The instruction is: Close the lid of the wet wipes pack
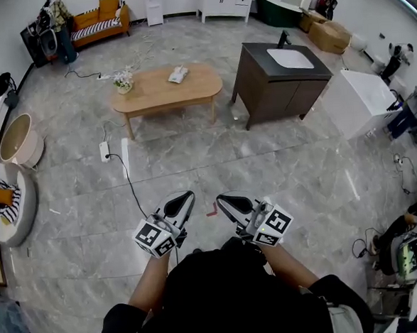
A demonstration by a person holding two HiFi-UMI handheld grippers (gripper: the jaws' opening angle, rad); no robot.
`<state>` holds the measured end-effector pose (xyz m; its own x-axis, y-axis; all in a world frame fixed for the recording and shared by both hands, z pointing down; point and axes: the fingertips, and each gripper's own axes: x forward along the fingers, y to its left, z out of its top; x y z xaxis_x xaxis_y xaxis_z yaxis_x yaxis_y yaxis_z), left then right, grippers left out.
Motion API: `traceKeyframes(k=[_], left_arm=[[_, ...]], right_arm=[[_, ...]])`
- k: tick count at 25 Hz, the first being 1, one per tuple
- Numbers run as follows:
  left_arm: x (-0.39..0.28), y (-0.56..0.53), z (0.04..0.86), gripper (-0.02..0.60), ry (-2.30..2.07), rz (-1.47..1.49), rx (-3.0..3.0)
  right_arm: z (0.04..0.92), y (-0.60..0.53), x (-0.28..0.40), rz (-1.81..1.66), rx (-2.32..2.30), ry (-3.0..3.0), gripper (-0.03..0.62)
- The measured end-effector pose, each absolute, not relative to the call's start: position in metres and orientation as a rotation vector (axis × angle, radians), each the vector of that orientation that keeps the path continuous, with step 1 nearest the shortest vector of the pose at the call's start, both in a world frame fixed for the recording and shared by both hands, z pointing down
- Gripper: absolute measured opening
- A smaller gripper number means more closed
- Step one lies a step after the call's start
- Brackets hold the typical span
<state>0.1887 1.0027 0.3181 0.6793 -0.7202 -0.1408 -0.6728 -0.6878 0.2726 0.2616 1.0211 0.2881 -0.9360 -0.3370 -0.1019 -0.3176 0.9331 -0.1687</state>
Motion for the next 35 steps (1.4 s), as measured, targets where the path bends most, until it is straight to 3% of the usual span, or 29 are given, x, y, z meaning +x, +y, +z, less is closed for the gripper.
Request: traceKeyframes(k=[15,35], left_arm=[[0.167,0.95,0.342,0.015,-1.156,-0.316,2.62],[0.161,0.686,0.302,0.015,-1.319,-0.238,2.609]], right_arm=[[0.301,0.955,0.255,-0.255,-0.58,2.927,0.011],[0.272,0.661,0.26,-0.209,-0.422,2.918,0.011]])
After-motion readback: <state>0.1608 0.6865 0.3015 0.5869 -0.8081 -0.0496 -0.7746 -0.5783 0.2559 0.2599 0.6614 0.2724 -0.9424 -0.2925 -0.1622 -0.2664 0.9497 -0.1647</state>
